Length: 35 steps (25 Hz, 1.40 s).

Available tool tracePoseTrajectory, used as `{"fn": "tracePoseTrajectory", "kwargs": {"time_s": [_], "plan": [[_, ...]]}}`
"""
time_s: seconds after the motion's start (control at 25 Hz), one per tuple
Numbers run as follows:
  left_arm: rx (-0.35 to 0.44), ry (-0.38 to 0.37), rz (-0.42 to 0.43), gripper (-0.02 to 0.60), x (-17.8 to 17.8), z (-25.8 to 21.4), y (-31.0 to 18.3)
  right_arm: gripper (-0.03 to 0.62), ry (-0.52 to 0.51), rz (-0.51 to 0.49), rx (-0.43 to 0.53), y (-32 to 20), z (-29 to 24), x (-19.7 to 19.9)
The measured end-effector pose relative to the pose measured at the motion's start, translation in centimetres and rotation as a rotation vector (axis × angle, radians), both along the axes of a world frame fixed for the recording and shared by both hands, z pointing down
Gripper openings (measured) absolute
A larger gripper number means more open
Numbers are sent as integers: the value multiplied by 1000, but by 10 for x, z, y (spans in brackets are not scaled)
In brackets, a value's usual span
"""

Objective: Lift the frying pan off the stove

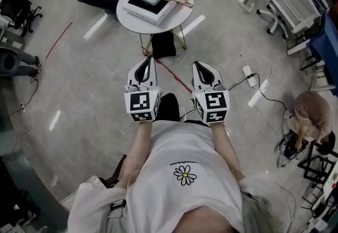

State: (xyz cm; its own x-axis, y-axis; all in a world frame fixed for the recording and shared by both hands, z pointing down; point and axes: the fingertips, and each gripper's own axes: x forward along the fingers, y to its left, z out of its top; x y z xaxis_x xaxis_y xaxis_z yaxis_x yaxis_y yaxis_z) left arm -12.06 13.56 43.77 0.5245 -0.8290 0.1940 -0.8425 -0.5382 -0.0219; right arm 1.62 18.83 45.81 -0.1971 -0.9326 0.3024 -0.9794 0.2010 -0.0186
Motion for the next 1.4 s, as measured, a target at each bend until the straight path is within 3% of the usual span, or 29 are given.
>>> {"fn": "tracePoseTrajectory", "kwargs": {"time_s": [0.28, 0.64, 0.84, 1.12, 1.4], "plan": [[25, 4, 0, -2, 13, -7, -21, 3, -9, -43, 10, -15, 0, 7], [33, 20, -3, -1, 39, -6, -84, 2, 8, -14, 11, -70, 3, 41], [52, 10, 46, -1, 64, -14, -139, 3, 4, 18, 15, -124, -6, 61], [50, 21, 50, -2, 98, -16, -247, 3, 55, 60, 25, -212, -14, 98], [74, 39, 55, -1, 111, -26, -332, 3, 109, 40, 34, -304, -15, 101]]}}
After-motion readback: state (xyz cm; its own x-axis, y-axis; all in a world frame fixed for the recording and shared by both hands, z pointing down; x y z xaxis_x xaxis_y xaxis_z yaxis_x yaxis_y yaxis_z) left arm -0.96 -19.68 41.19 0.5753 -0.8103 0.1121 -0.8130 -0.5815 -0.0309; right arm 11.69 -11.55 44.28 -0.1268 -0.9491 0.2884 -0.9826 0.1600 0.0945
